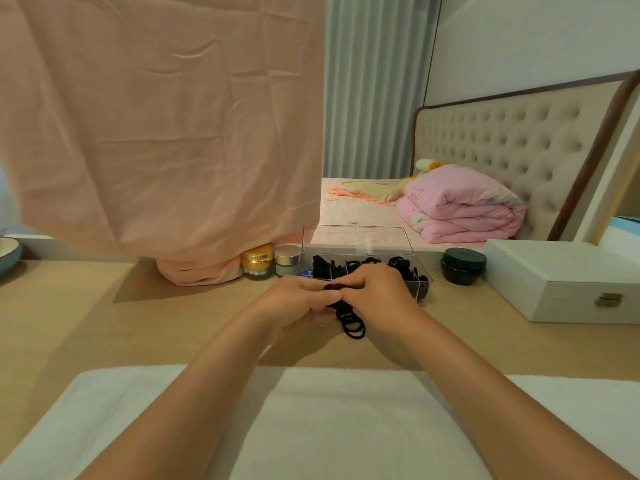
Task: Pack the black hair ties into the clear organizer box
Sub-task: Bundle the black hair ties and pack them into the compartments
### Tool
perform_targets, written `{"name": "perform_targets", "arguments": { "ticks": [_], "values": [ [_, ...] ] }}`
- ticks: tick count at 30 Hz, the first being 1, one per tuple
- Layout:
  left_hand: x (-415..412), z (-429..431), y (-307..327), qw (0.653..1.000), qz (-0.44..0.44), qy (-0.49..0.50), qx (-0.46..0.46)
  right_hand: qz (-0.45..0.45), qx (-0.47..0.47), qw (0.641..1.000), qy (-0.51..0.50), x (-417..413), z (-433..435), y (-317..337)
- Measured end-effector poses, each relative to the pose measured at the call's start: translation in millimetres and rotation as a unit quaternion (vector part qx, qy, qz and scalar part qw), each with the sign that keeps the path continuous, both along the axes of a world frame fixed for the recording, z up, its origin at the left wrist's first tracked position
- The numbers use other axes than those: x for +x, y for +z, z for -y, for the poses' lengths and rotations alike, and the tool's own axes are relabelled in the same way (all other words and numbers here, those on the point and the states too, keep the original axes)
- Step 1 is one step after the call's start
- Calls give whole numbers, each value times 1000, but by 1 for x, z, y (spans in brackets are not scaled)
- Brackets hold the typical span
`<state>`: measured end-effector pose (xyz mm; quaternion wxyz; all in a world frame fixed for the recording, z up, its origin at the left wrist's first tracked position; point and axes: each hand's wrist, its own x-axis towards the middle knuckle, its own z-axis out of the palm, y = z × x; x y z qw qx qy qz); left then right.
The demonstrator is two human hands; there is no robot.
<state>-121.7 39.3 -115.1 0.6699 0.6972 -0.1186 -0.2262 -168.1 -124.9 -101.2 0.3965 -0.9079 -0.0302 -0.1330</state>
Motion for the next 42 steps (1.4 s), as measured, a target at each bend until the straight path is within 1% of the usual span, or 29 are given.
{"name": "perform_targets", "arguments": {
  "ticks": [3,6,8,11,14,17,20,22,24,27,30,32,34,36,38,40,42],
  "values": [
    [2,-2,-3,1000,-2,11,13,-68,6,996,58,0,9,3],
    [1,-5,0,1000,-3,1,-4,-117,45,988,94,2,19,9],
    [-3,-5,5,1000,11,-16,-23,-128,101,983,85,2,23,11],
    [-9,-3,10,998,51,-39,-19,-165,207,959,104,-1,29,14],
    [-5,-2,12,997,65,-26,-22,-189,270,938,107,2,36,14],
    [7,1,23,995,98,-15,3,-193,310,926,98,14,36,18],
    [24,4,38,980,183,4,81,-140,314,938,36,30,35,31],
    [36,5,45,967,225,33,117,-106,270,957,-9,45,35,40],
    [47,7,44,946,272,73,162,-93,207,973,-46,62,32,42],
    [58,8,29,913,325,113,221,-81,82,991,-70,85,26,32],
    [65,6,10,884,368,126,260,-49,-49,994,-81,103,20,23],
    [71,5,2,863,392,120,297,-46,-120,988,-90,112,16,20],
    [75,5,-2,845,410,103,327,-67,-188,975,-93,120,13,21],
    [78,5,-4,832,428,80,345,-103,-270,953,-92,125,8,22],
    [78,7,-5,825,433,55,358,-130,-350,924,-85,130,3,22],
    [77,10,-6,816,442,41,370,-162,-393,903,-62,135,0,21],
    [76,11,-6,809,451,40,375,-198,-395,897,-28,138,2,25]
  ]
}}
